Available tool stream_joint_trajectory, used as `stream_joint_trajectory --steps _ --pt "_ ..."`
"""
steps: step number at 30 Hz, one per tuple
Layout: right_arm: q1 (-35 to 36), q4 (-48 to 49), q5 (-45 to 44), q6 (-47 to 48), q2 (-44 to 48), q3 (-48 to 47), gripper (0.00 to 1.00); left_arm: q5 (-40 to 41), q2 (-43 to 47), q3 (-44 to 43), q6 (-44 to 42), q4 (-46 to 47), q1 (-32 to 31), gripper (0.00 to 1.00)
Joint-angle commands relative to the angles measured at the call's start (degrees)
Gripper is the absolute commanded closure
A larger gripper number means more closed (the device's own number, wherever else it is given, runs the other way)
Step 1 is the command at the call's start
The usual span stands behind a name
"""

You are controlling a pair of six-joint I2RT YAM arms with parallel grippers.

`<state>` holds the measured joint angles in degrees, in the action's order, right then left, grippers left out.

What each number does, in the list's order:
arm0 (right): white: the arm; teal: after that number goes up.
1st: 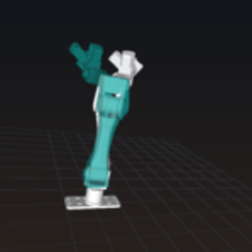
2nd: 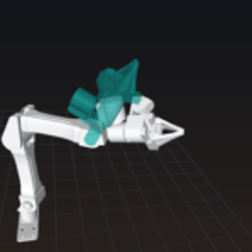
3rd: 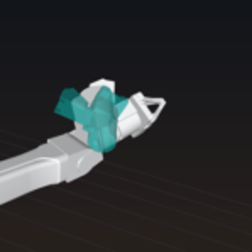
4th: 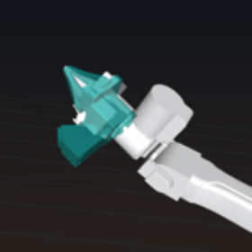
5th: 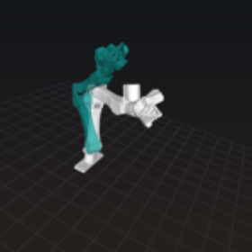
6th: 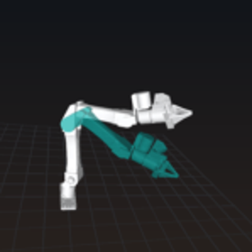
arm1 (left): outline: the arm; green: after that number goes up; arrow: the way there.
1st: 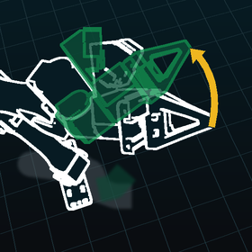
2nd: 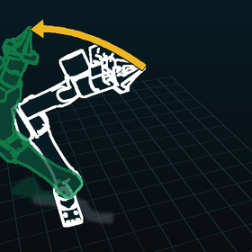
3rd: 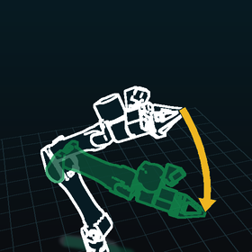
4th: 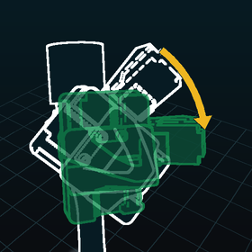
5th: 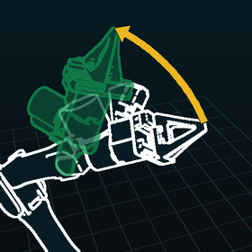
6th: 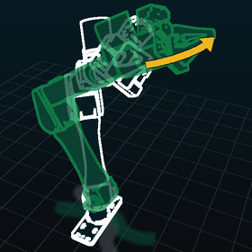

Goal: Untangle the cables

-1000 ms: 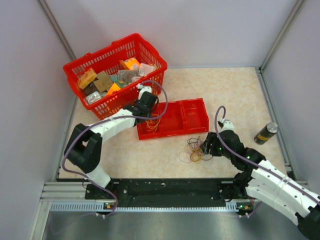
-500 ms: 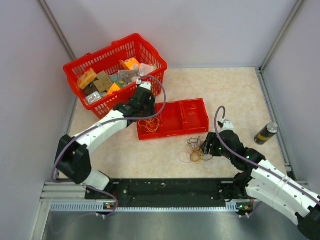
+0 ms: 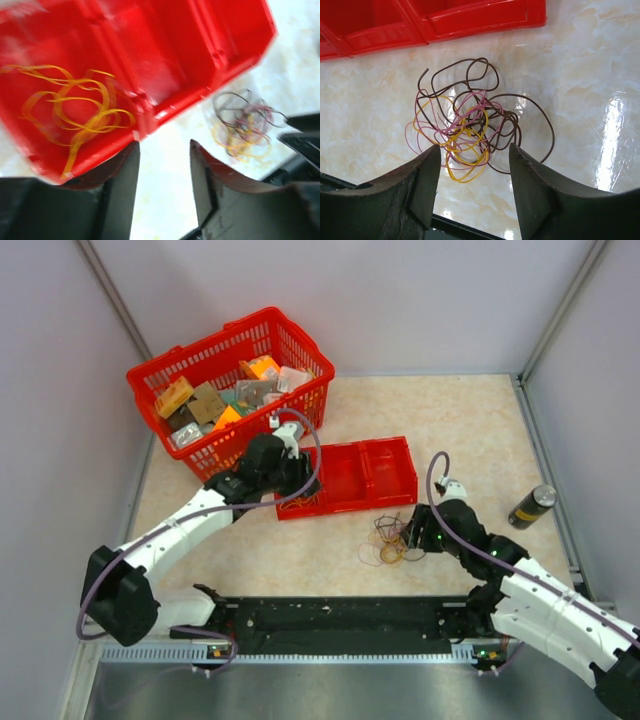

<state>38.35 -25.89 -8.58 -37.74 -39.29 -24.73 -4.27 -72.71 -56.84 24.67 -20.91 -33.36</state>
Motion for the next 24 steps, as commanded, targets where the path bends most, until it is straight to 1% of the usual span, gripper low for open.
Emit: stream_joint_trajectory --steps 1,2,6,8,10,12,13,14,15,16,17,21,24 --pt "-0.47 1.46 -2.84 -1.11 -0.96 0.39 0.44 -19.61 1.17 7.17 8.98 13.5 -3.88 0.54" --pt "-0.38 1.46 -3.02 -1.55 -1.05 0.47 0.44 -19.98 0.56 7.88 10.21 15.0 -6.34 0.53" --pt "-0.38 2.16 -3.2 -2.08 -2.02 0.82 0.46 -12.52 -3.4 5.87 11.19 15.54 -18.81 0.47" --pt "-0.38 3.3 -2.24 -2.08 -3.16 0.74 0.47 -11.63 -7.95 4.64 12.5 17.03 -21.82 0.45" --pt "-0.38 4.35 -0.57 -1.9 -4.21 0.65 0.48 -11.73 -12.35 2.53 13.48 17.65 -23.23 0.45" --pt "-0.29 4.79 0.31 -1.99 -4.92 0.56 0.49 -9.71 -16.65 -0.8 12.0 16.0 -24.99 0.45" --pt "-0.29 4.8 0.23 -1.99 -5.01 0.56 0.49 -8.4 -18.77 -2.47 11.2 14.24 -25.6 0.47" --pt "-0.38 4.8 0.32 -1.99 -4.75 0.65 0.49 -7.43 -20.35 -3.79 10.41 12.83 -26.39 0.56" --pt "-0.29 4.8 0.4 -2.08 -4.4 0.82 0.49 -6.37 -21.67 -4.33 9.79 12.39 -26.92 0.63" --pt "-0.38 4.71 0.49 -2.17 -3.87 1.0 0.49 -5.23 -22.3 -4.42 9.44 12.47 -27.54 0.68" --pt "-0.38 4.71 0.41 -2.43 -3.08 1.61 0.49 -4.18 -23.0 -4.25 9.26 12.64 -28.07 0.71" --pt "-0.38 4.62 -0.21 -3.57 -0.44 3.54 0.49 -1.01 -25.2 -3.72 9.96 12.47 -29.3 0.71" --pt "-0.38 4.71 0.31 -4.19 0.0 3.9 0.49 3.55 -25.99 -3.98 11.28 11.24 -30.35 0.71"
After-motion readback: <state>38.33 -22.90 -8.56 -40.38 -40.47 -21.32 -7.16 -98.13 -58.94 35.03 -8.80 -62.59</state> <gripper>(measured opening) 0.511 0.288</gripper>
